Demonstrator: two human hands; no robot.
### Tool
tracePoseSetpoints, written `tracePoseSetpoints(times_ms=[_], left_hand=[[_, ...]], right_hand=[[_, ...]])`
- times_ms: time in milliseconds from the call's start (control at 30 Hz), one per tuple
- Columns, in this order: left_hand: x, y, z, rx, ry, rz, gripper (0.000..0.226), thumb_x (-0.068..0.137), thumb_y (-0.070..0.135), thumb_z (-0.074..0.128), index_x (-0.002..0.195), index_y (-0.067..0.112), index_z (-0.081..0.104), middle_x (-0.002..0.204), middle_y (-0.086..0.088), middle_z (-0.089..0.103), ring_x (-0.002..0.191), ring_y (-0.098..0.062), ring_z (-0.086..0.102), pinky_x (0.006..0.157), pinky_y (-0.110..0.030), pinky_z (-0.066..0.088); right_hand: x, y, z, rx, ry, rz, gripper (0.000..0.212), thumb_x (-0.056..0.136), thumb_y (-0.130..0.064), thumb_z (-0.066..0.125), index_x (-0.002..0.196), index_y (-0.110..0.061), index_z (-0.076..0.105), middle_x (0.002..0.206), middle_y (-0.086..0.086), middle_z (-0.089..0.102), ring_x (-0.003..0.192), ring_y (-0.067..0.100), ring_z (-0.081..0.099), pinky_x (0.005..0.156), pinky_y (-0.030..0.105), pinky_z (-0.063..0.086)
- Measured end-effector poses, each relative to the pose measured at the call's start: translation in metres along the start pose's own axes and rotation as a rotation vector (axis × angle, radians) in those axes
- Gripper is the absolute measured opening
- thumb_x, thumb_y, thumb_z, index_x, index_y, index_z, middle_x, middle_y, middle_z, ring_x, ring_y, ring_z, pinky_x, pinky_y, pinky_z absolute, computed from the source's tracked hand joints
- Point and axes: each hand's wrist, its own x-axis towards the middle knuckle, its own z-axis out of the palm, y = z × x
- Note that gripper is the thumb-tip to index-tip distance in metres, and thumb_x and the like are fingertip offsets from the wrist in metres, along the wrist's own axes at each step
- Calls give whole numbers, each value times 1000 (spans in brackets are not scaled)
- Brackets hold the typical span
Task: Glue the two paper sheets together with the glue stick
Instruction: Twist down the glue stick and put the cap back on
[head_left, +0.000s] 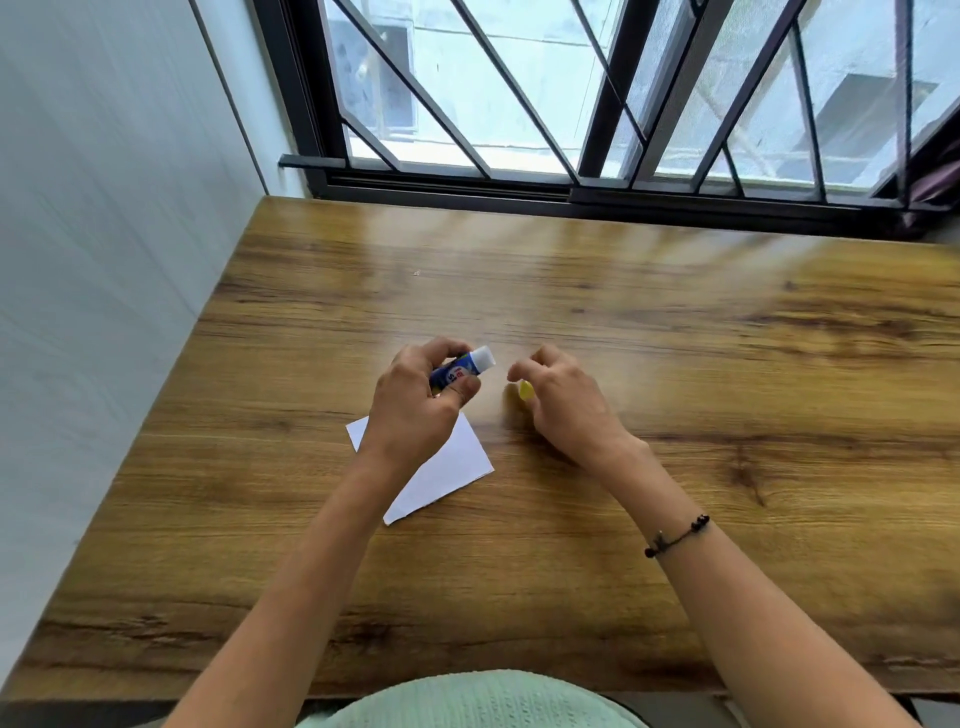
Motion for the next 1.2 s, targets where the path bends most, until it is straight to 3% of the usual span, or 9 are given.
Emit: tracePoseSetpoints(times_ms=[133, 300, 367, 533, 700, 767, 933, 1033, 1200], left_hand=[[0, 0, -3, 8, 11, -17, 27, 81, 14, 66, 108, 17, 63, 109, -7, 59, 100, -20, 56, 90, -36, 48], [-1, 2, -4, -12, 17, -17, 25, 81, 13, 65, 106, 15, 64, 100, 1, 55, 96, -17, 54, 88, -34, 48], [0, 2, -4, -28, 10, -22, 23, 82, 15, 64, 105, 16, 65, 97, 4, 55, 96, -18, 54, 90, -39, 48], [1, 2, -6, -65, -34, -13, 18, 84, 17, 62, 101, 20, 66, 97, -1, 59, 95, -21, 56, 90, -43, 50], [1, 3, -14, -159, -236, -10, 14, 88, 13, 55, 95, 19, 66, 79, -2, 62, 71, -2, 53, 69, -15, 43], [1, 3, -17, -128, -286, -5, 15, 90, 12, 52, 95, 16, 66, 74, 0, 63, 61, 5, 51, 59, -7, 39], [1, 3, -19, -108, -323, -9, 14, 90, 12, 51, 88, 14, 65, 70, -2, 58, 70, -14, 46, 67, -30, 35], [1, 2, -13, -127, -289, -4, 15, 90, 10, 52, 86, 17, 65, 67, -2, 56, 71, -15, 47, 69, -33, 36], [2, -3, 0, -51, -188, 12, 13, 88, 13, 56, 93, 14, 67, 66, -1, 55, 68, -16, 47, 67, -34, 39]], right_hand=[[1, -1, 0, 124, 91, -8, 27, 81, 5, 49, 101, -9, 63, 97, 12, 61, 91, 29, 56, 70, 30, 40], [-10, -24, -37, 749, 258, 70, 23, 78, -1, 64, 93, -18, 66, 81, -2, 65, 72, 14, 61, 68, 29, 54], [-12, -28, -49, 817, 241, 44, 23, 78, -3, 65, 93, -20, 66, 82, -6, 65, 74, 13, 62, 71, 29, 55], [-15, -30, -54, 715, 200, -82, 22, 78, -3, 67, 95, -16, 68, 85, -8, 68, 77, 7, 63, 75, 28, 55], [-17, -31, -52, 681, 170, -171, 24, 76, -1, 69, 97, -13, 68, 86, -4, 69, 81, 6, 65, 75, 16, 53], [-17, -31, -50, 643, 164, -187, 26, 76, 1, 68, 99, -10, 66, 85, -2, 69, 77, 7, 65, 74, 18, 54], [-17, -27, -52, 515, 136, -285, 18, 81, -14, 64, 97, -6, 62, 75, 4, 67, 59, 16, 62, 60, 33, 53], [-16, -28, -50, 420, 193, -280, 30, 83, -35, 57, 89, -6, 63, 63, -1, 59, 52, 18, 55, 52, 34, 46], [-14, -29, -35, 299, 211, -135, 50, 86, -49, 39, 77, -5, 60, 48, -9, 36, 47, 18, 39, 48, 30, 25]])
